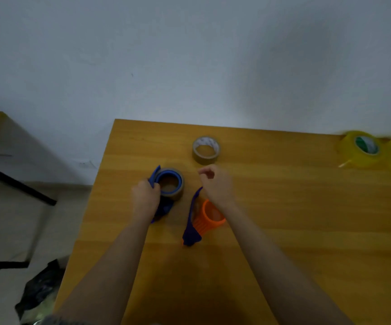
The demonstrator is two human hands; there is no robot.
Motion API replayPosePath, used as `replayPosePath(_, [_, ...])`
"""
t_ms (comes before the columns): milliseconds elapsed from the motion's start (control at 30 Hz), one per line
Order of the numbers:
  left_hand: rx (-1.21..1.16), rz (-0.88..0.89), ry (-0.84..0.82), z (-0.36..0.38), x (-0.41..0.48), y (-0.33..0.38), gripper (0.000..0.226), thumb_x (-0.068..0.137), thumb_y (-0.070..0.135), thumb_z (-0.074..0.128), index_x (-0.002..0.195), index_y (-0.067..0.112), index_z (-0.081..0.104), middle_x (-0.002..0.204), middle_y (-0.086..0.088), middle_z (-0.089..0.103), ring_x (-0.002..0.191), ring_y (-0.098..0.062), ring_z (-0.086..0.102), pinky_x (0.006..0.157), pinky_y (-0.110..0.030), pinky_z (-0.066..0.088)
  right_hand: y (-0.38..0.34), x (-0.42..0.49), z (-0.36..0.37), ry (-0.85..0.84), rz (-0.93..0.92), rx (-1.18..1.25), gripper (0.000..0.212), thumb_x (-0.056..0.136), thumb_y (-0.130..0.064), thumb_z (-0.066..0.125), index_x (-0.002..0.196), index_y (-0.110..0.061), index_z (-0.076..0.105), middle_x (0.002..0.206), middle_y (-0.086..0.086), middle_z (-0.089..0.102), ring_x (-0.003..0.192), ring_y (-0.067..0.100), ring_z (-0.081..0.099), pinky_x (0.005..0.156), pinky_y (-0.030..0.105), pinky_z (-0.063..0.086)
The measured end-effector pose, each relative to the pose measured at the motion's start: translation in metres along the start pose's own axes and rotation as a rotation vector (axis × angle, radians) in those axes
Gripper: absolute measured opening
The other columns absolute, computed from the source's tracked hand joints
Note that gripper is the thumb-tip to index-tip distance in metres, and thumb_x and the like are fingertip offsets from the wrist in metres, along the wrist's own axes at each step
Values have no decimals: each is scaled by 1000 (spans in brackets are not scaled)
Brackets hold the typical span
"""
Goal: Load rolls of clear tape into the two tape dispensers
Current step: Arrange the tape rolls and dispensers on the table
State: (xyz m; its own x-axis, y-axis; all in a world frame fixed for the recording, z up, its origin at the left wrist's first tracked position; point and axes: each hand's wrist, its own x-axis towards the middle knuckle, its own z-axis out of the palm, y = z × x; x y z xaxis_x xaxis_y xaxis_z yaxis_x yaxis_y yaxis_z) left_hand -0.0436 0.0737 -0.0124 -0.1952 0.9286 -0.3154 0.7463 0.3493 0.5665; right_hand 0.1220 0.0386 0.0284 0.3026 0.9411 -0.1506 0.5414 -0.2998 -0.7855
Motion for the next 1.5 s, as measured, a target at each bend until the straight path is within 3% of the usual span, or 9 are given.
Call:
replayPosePath(233, [-10,48,72,-1,-11,-7,26,97,19,44,93,-2,60,59,-2,45,47,-13,42,40,-23,28,-14,-8,5,-11,8,89,22,93,-13,52,113,-11,61,109,1,63,96,8,55,69,7,38])
replayPosePath(400, [-49,254,166,-14,-20,12,26,96,20,46,100,0,61,57,4,44,44,-8,39,39,-20,26,-27,-9,14,-145,201,185,63,91,-43,57,142,-14,35,134,1,49,119,19,52,90,29,47])
replayPosePath(533, [-74,387,171,-27,-25,31,29,95,23,48,114,5,61,74,-2,61,51,-8,47,40,-15,33,-32,-6,16,-110,301,372,46,90,-48,55,117,-12,48,102,7,62,95,24,64,82,48,57])
replayPosePath(633, [-161,426,119,-30,-29,33,28,94,24,50,117,10,59,91,-1,64,67,-11,54,50,-12,36,-28,-8,13,-11,252,369,39,92,-52,49,96,-13,49,84,2,55,85,27,64,78,42,57])
replayPosePath(800, [-622,121,-216,-24,-36,34,25,96,32,44,96,9,54,76,-1,52,63,-13,50,55,-22,37,-21,-15,10,78,195,365,32,95,-42,47,88,-11,50,71,-4,45,63,11,45,57,25,38])
replayPosePath(1100, [-834,7,-232,-27,-40,34,33,93,39,48,99,8,56,86,-9,54,73,-21,53,63,-29,40,-22,-19,5,83,188,423,30,96,-43,45,100,-14,54,81,-5,52,70,8,50,60,23,42])
replayPosePath(1233, [-954,-112,-463,-34,-39,25,31,88,45,54,102,18,62,96,-9,63,88,-25,60,77,-37,47,-22,-21,8,43,212,477,23,96,-44,46,92,-22,53,88,1,59,85,18,61,70,36,57])
replayPosePath(1300, [-973,-126,-492,-34,-40,21,41,84,48,59,109,16,63,105,-10,66,97,-27,63,84,-41,49,-22,-22,8,42,194,472,20,97,-40,44,97,-22,53,92,3,61,87,19,63,61,32,56])
replayPosePath(1500, [-985,-167,-375,-28,-46,20,34,84,45,62,99,14,59,81,-3,62,73,-19,61,62,-31,48,-19,-19,-5,-19,45,217,31,97,-43,45,72,-26,52,67,-2,51,76,28,61,76,54,54])
